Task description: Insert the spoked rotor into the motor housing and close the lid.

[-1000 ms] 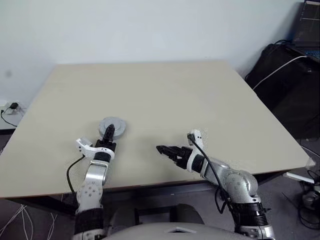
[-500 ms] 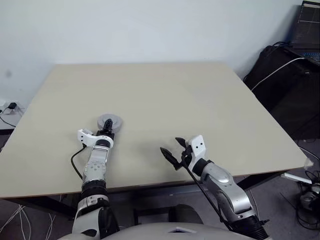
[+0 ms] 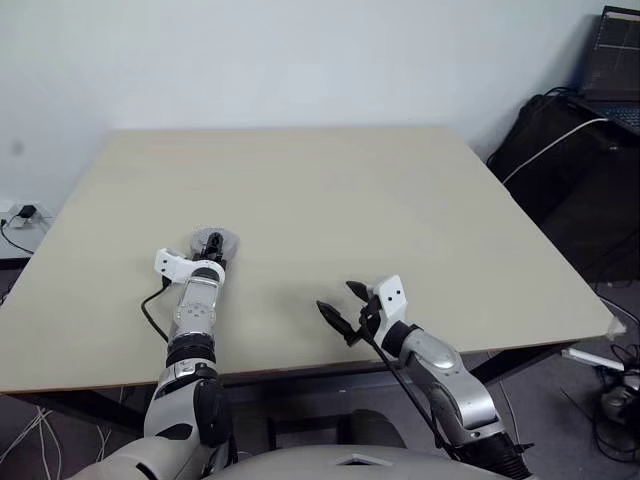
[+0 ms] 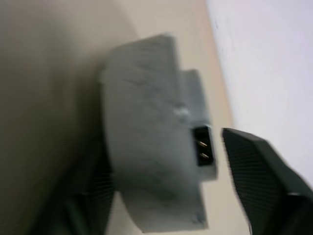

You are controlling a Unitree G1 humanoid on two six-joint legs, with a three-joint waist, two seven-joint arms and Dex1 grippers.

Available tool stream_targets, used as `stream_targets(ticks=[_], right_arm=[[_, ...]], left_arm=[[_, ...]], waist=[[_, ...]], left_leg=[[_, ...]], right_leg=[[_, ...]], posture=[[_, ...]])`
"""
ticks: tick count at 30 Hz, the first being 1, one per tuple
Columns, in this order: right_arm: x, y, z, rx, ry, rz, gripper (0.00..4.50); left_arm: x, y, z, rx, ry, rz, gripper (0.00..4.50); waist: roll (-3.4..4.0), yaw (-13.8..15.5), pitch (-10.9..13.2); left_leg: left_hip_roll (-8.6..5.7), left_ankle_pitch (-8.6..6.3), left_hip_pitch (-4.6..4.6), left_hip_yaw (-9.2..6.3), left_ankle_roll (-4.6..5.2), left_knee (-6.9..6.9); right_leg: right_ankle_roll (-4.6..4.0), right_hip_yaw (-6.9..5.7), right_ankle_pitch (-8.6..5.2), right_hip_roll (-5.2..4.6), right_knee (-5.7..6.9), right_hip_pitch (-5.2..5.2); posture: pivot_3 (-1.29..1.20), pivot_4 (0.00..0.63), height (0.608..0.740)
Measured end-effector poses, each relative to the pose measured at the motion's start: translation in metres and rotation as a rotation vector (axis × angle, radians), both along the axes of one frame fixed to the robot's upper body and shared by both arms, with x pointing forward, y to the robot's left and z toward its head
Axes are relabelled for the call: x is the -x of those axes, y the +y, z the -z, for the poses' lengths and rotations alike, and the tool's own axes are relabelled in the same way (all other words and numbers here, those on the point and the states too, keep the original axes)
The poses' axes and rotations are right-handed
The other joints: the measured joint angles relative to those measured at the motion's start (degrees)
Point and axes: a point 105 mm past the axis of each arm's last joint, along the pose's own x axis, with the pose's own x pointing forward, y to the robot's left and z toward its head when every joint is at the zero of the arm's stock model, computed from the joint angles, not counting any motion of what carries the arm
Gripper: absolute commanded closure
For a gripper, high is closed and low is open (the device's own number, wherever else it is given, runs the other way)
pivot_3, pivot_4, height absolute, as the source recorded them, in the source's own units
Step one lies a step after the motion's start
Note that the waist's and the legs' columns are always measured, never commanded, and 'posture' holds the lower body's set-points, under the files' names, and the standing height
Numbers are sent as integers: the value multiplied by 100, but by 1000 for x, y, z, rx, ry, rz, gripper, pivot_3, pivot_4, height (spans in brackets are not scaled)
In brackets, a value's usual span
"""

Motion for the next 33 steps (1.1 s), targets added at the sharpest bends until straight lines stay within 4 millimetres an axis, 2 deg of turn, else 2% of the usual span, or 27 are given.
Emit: stream_targets(ticks=[2,6,11,16,24,28,33], right_arm=[[0,0,1,4,1,0,0],[1,-1,2,8,9,0,0],[2,-1,5,13,25,-2,0],[3,-1,9,17,60,-6,0],[0,-3,8,39,24,34,0],[-5,-20,10,87,-47,128,0],[-8,-37,7,154,-192,261,0]], left_arm=[[3,0,0,-24,8,21,56],[27,5,6,-76,44,83,56],[69,9,12,-145,108,206,56],[111,10,11,-236,155,298,56],[157,6,14,-730,169,383,56],[169,-1,7,-958,128,352,56],[171,-18,-11,-1144,15,279,56]], waist=[[11,-31,-18],[35,-105,-55],[41,-129,-83],[55,-132,-101],[55,-84,-90],[58,-2,-77],[76,11,-57]], left_leg=[[1,-1,4,5,0,0],[5,-11,26,1,-4,-8],[9,-21,98,46,-13,-43],[19,-38,123,64,-43,-59],[43,-46,105,80,-56,-75],[52,-50,93,81,-51,-75],[55,-52,88,84,-49,-76]], right_leg=[[0,4,0,0,0,1],[-1,32,-1,7,1,4],[-2,71,-6,6,-4,23],[-6,78,-9,6,-2,2],[-16,86,-15,10,-4,-33],[-15,85,-15,-2,-9,-41],[-13,83,-16,-4,-9,-47]], posture=[[0,0,740],[0,0,740],[0,0,740],[0,0,740],[0,0,740],[0,0,740],[0,0,740]])
